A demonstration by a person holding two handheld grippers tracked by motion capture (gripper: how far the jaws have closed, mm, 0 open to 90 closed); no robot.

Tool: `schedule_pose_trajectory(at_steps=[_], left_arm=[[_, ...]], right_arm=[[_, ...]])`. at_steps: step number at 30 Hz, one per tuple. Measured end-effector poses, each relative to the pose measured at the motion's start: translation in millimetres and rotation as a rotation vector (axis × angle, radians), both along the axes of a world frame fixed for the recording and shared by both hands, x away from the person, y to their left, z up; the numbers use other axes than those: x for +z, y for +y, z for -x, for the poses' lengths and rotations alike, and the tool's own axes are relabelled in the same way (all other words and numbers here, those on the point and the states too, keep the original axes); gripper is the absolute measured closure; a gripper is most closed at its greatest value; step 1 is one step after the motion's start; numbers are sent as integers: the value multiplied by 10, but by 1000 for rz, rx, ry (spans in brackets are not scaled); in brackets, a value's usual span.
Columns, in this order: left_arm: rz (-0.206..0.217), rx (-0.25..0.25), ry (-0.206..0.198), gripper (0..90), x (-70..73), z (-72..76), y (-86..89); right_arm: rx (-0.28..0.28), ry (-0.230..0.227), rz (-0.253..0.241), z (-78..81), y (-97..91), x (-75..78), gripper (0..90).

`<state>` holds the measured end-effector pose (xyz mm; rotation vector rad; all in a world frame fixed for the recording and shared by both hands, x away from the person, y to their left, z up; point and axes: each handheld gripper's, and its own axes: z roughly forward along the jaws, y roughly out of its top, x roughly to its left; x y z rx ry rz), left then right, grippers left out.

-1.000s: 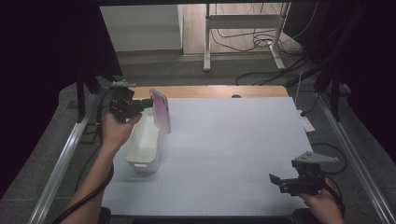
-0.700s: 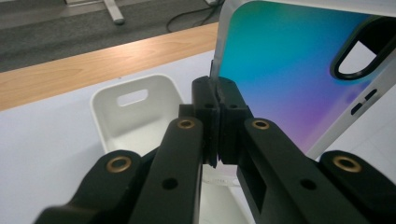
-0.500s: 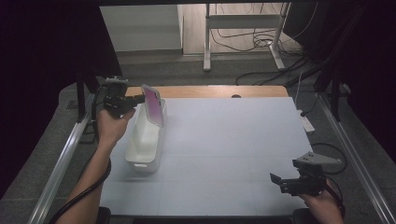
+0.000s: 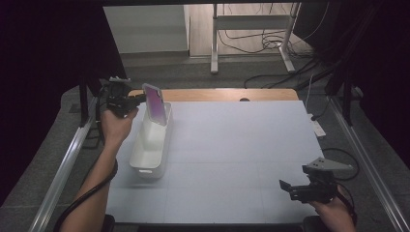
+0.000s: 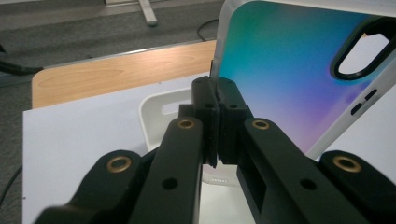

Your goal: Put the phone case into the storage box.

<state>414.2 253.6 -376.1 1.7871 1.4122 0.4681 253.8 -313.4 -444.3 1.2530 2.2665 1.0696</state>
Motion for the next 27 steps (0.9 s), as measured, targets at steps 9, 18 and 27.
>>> schedule_pose_trajectory(at_steps=[9, 18, 27], left_arm=[[-11, 32, 5, 882, -108, -136, -1], [-11, 69, 20, 882, -235, -250, 5], [-10, 97, 33, 882, -358, -348, 28]], right_arm=[[3, 5, 3, -3, 5, -2, 3], [6, 4, -1, -2, -2, -1, 4], [8, 6, -1, -4, -2, -2, 5]])
